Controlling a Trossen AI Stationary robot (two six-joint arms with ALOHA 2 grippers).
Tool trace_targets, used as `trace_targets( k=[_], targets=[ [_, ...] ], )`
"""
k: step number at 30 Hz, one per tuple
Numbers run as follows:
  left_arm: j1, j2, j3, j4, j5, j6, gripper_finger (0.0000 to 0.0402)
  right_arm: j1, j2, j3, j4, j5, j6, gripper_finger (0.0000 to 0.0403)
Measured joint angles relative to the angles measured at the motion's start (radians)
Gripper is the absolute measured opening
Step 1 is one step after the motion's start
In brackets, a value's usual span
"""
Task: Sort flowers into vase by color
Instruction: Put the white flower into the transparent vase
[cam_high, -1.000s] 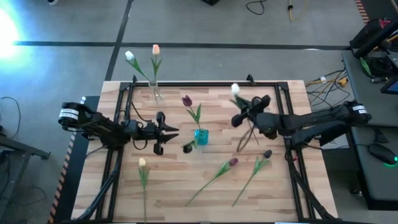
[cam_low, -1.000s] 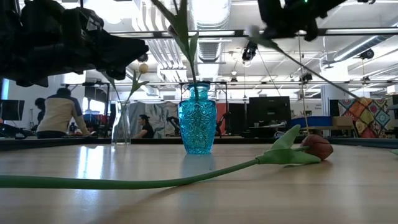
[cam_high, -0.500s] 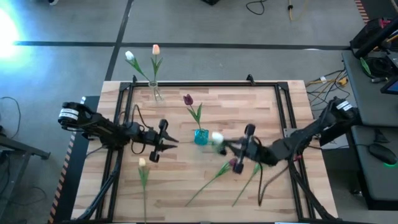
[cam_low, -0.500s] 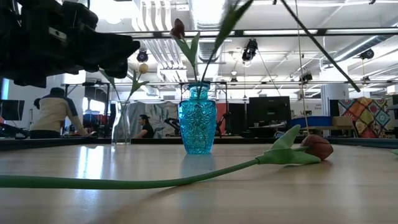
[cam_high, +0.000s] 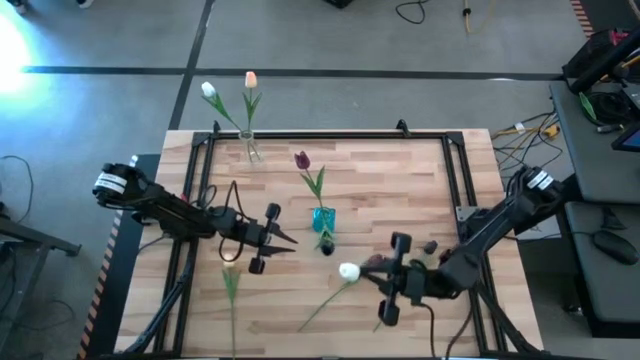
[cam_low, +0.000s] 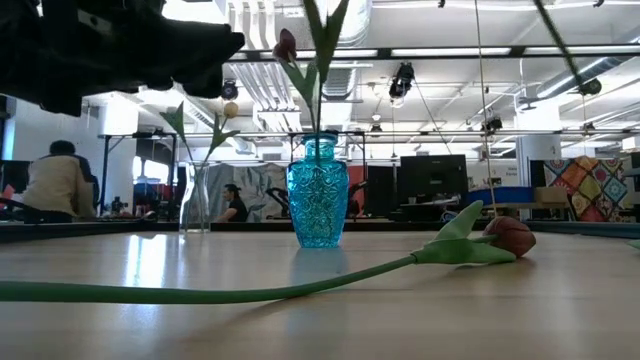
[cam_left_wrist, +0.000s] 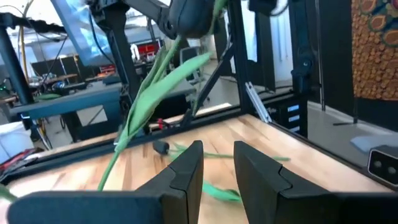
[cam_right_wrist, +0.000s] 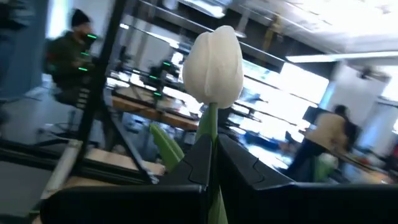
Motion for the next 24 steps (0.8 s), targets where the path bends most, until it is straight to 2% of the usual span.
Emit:
trace_targets(
  k=[4, 8, 10, 16, 24],
  targets=[
    [0.000, 0.010, 0.023, -0.003, 0.000, 0.000, 0.0076, -0.038, 0.075, 0.039, -0.003, -0.116, 0.039, 0.0013],
    [0.000, 0.030, 0.033, -0.009, 0.000, 0.000, 0.0076, -0.085, 0.148, 0.081, 0.001, -0.139, 0.057, 0.0013],
    [0.000, 0.034, 0.033, -0.009, 0.000, 0.000, 0.0076, -0.111, 0.174, 0.100, 0.000, -0.115, 0.049, 0.0013],
    [0.000, 0.036, 0.027, -0.008, 0.000, -0.003, 0.0076, -0.165, 0.165, 0.113, 0.003, 0.112, -0.055, 0.0013],
    [0.000, 0.036, 0.020, -0.008, -0.013, -0.004, 0.0076, -0.262, 0.006, -0.033, 0.002, 0.126, -0.042, 0.0013]
  ],
)
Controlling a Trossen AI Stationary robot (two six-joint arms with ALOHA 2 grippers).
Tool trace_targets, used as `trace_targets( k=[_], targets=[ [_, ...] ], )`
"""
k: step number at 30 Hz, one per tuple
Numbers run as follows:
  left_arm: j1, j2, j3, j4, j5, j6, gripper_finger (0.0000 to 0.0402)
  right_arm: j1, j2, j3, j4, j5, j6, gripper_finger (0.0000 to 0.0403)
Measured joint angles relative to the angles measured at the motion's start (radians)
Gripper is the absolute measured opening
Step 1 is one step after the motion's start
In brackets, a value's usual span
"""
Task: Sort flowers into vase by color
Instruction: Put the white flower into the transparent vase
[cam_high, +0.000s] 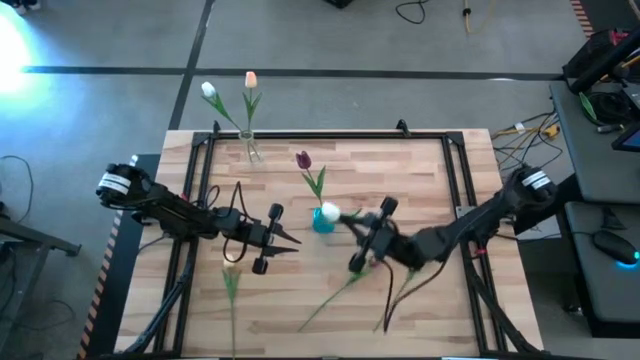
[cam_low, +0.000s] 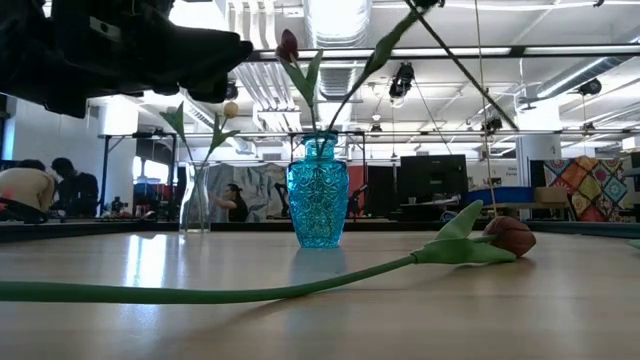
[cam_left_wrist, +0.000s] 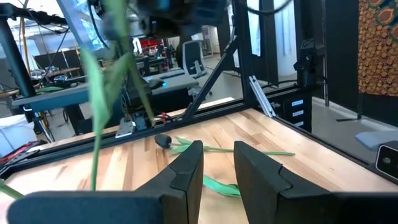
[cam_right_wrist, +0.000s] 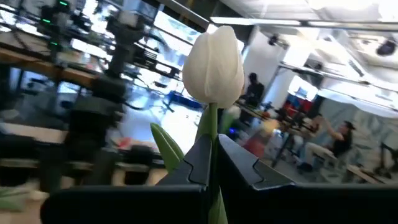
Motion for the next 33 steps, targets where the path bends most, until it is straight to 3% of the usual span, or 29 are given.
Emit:
trace_targets(
  k=[5, 12, 15, 25, 33],
  targets=[
    [0.000, 0.000, 0.000, 0.010, -0.019, 0.000, 0.0076, -0.073, -0.110, -0.091, -0.009, -0.053, 0.058, 0.0012],
    [0.000, 0.000, 0.024, 0.069, -0.050, 0.014, 0.0078, -0.073, -0.191, -0.116, 0.000, -0.349, 0.181, 0.0012],
    [0.000, 0.000, 0.067, 0.066, -0.053, 0.029, 0.0089, -0.060, -0.174, -0.116, 0.027, -0.424, 0.235, 0.0012],
    [0.000, 0.000, 0.258, -0.078, -0.002, 0.043, 0.0174, -0.038, 0.005, -0.093, 0.335, -0.420, 0.126, 0.0012],
    [0.000, 0.036, 0.331, -0.085, -0.003, 0.009, 0.0182, -0.038, 0.090, -0.006, 0.361, -0.420, 0.075, 0.0012]
  ],
)
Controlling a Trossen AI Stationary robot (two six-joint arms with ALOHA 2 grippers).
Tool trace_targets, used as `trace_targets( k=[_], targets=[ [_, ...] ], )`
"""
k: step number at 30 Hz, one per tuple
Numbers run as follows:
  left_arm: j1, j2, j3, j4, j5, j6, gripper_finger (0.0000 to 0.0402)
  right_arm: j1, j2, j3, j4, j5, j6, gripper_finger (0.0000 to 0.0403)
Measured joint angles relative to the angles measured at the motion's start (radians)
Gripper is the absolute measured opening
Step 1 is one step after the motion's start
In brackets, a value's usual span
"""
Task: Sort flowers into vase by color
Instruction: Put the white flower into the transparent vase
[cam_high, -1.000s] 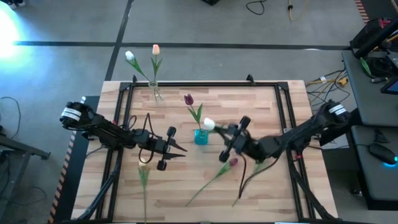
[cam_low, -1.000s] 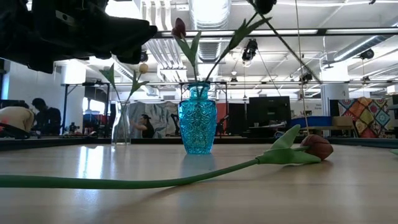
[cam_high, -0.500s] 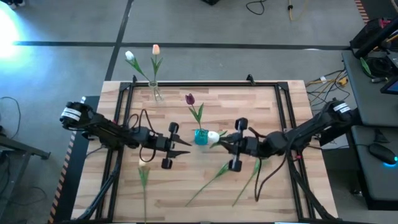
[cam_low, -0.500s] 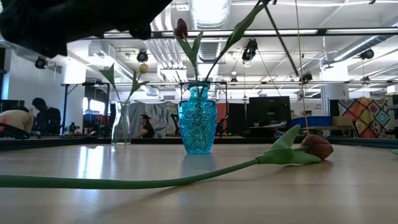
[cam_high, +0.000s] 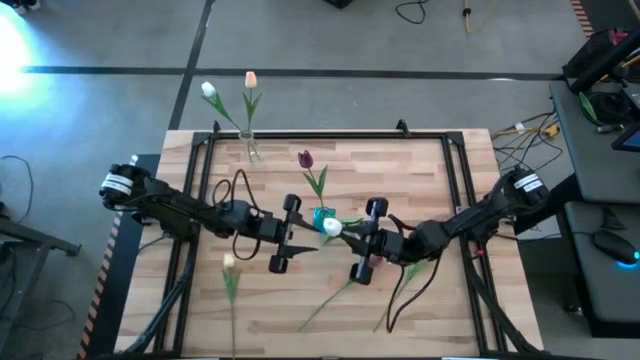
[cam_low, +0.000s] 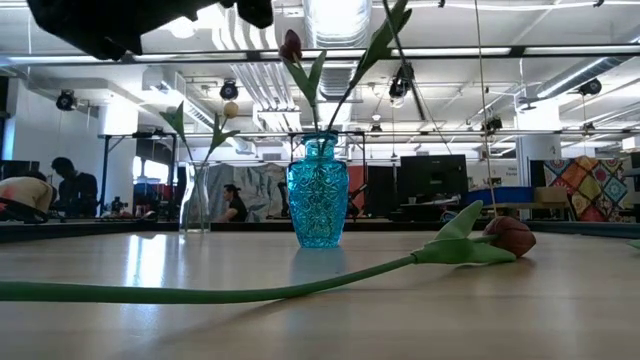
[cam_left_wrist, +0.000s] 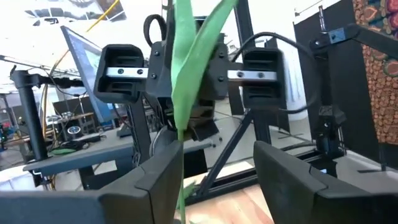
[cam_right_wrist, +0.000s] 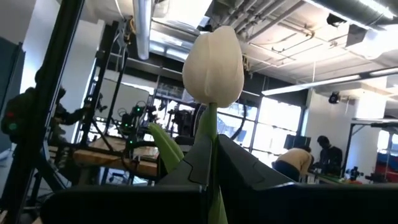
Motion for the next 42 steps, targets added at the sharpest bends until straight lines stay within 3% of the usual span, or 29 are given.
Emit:
trace_targets(
  k=[8, 21, 27, 34, 42],
  targets=[
    [0.000, 0.089, 0.110, 0.001, -0.036, 0.021, 0.0182, 0.000, 0.057, 0.063, -0.002, 0.000, -0.036, 0.0012],
    [0.002, 0.113, 0.184, -0.047, -0.050, 0.025, 0.0161, 0.000, 0.064, 0.068, 0.002, 0.000, -0.033, 0.0012],
    [0.005, 0.113, 0.191, -0.056, -0.050, 0.025, 0.0118, -0.001, 0.064, 0.069, 0.003, 0.000, -0.032, 0.0012],
    [0.007, 0.113, 0.184, -0.048, -0.052, 0.025, 0.0014, -0.001, 0.066, 0.069, 0.002, 0.002, -0.028, 0.0012],
    [0.024, 0.105, 0.162, -0.063, -0.089, 0.025, 0.0005, 0.000, 0.043, 0.087, -0.107, 0.173, -0.058, 0.0019]
  ],
)
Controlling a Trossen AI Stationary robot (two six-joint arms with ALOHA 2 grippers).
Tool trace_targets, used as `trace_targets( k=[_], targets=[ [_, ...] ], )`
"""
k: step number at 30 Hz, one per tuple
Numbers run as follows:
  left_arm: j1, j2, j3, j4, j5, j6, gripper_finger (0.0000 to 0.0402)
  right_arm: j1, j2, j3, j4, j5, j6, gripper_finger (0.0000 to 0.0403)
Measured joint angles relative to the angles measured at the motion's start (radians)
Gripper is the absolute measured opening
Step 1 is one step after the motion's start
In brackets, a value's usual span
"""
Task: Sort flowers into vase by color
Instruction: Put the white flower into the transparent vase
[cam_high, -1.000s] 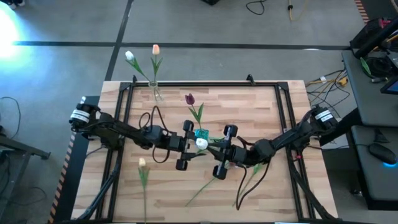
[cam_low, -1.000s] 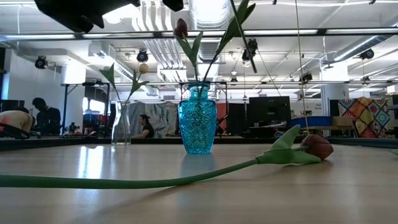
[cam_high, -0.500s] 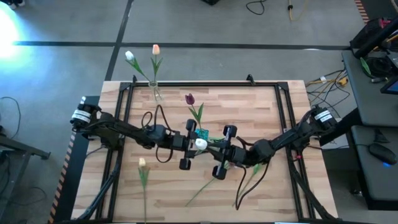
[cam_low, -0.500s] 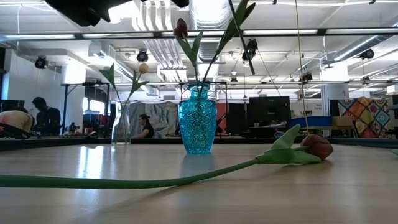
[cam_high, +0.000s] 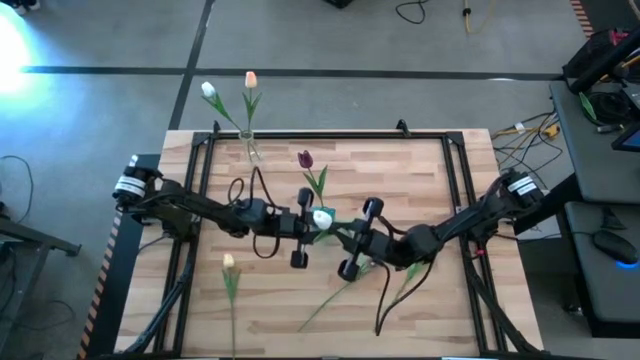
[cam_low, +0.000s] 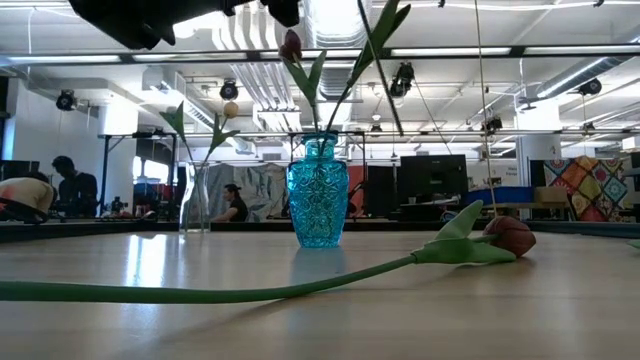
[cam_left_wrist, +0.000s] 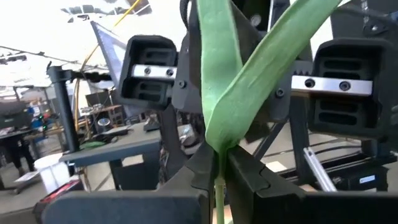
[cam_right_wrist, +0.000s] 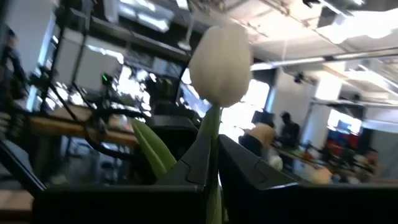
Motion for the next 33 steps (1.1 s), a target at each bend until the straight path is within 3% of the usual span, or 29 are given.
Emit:
trace_targets(
  k=[10, 15, 20, 27, 33],
  targets=[
    [0.030, -0.039, -0.044, -0.025, 0.001, -0.012, 0.0002, 0.000, -0.042, 0.098, -0.372, 0.125, 0.038, 0.0141],
    [0.033, -0.105, -0.062, -0.094, 0.001, -0.007, 0.0001, 0.005, -0.067, 0.176, -0.562, 0.145, 0.055, 0.0164],
    [0.044, -0.209, -0.072, -0.236, 0.002, -0.004, 0.0001, 0.007, -0.091, 0.230, -0.720, 0.161, 0.091, 0.0139],
    [0.047, -0.396, -0.094, -0.471, -0.003, -0.002, 0.0001, 0.014, -0.136, 0.220, -0.761, 0.196, 0.086, 0.0060],
    [0.047, -0.566, -0.094, -0.716, -0.139, 0.026, 0.0001, 0.044, -0.196, 0.191, -0.793, 0.196, 0.064, 0.0012]
  ],
)
